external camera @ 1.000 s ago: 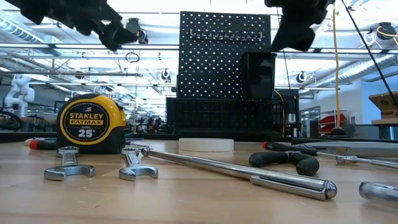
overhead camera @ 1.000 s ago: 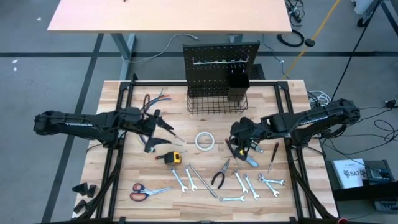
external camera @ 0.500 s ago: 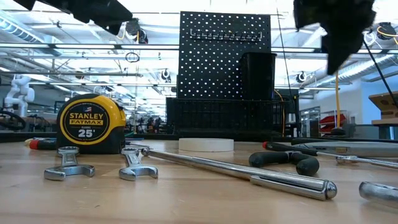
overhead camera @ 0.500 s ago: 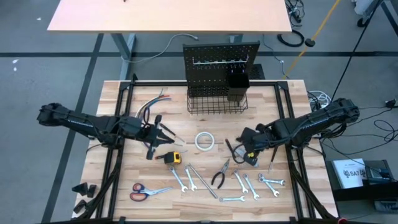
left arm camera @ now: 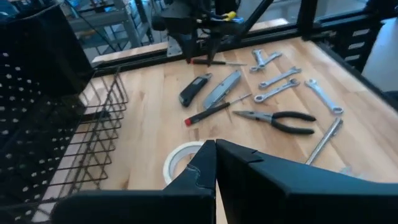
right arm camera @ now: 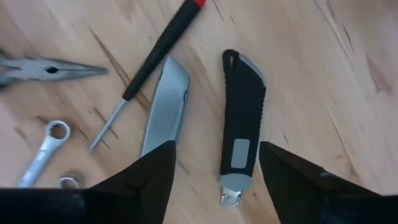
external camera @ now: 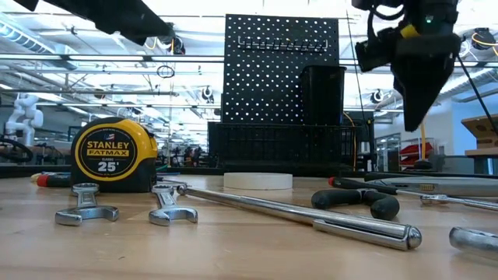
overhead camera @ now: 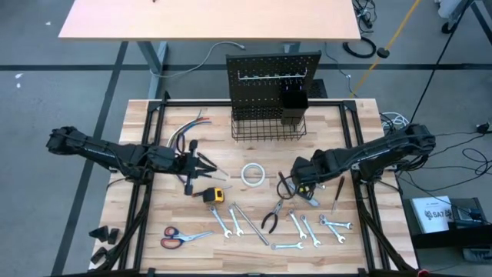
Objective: Hang tools onto peg board
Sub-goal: Put the wrench into the black bin on the peg board
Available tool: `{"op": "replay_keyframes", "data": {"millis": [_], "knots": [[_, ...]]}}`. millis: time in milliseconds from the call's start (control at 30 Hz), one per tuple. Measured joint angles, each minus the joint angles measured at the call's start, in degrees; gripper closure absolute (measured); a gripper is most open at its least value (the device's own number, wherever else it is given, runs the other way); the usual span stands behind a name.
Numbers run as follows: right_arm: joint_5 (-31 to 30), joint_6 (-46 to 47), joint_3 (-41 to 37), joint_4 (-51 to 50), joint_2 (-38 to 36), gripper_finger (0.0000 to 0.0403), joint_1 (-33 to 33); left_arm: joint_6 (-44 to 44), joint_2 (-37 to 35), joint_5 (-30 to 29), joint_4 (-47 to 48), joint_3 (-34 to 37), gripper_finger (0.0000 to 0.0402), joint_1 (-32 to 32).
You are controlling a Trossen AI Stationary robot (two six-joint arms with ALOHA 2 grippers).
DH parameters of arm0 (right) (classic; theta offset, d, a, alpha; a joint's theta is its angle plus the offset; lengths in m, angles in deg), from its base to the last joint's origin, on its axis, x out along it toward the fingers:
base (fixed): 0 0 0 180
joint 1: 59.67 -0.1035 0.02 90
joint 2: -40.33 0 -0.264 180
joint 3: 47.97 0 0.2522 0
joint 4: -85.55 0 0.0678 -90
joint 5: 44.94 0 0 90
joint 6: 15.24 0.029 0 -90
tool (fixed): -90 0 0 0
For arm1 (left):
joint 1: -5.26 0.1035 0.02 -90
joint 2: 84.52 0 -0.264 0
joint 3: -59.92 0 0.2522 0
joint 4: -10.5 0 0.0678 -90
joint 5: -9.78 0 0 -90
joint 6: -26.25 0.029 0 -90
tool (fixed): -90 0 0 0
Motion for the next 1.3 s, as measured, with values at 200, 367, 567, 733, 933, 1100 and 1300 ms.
{"op": "replay_keyframes", "data": {"millis": [200, 367, 567, 733, 933, 1100, 1300], "knots": [[-1.46, -1.97, -0.23, 0.4, 1.3, 0.0182, 0.3, 7.26, 0.02, -4.21, -10.36, 0.04, 0.0399, 0.78], [-1.41, -2.67, -0.23, 1.77, 0.28, 0.0187, 0.37, 18.28, 0.02, 0.84, -22.66, 0.04, 0.0399, 3.9], [-1.37, -6.47, -0.23, 2.6, 0.19, 0.0187, 0.37, 23.05, 0.07, 0.87, -25.76, 0.04, 0.04, 9.89], [-0.84, -12.85, -0.23, 2.75, 0.21, 0.0187, 0.37, 19.13, -0.02, -6.51, -25.39, 0.04, 0.0395, 13.19], [3.03, -10.45, -0.2, 2.73, 0.21, 0.0187, -0.03, 18.49, -0.28, -10.21, -20.93, 0.04, 0.0389, 13.18], [5.1, 0.47, -0.16, 2.72, 0.21, 0.0187, -1.82, 21.38, -0.24, -10.29, -17.27, 0.04, 0.0388, 13.55], [7.57, -1.76, -0.14, 2.68, 0.23, 0.0187, -3.86, 23.41, -0.46, -10.65, -17.3, 0.04, 0.0388, 14.93]]}}
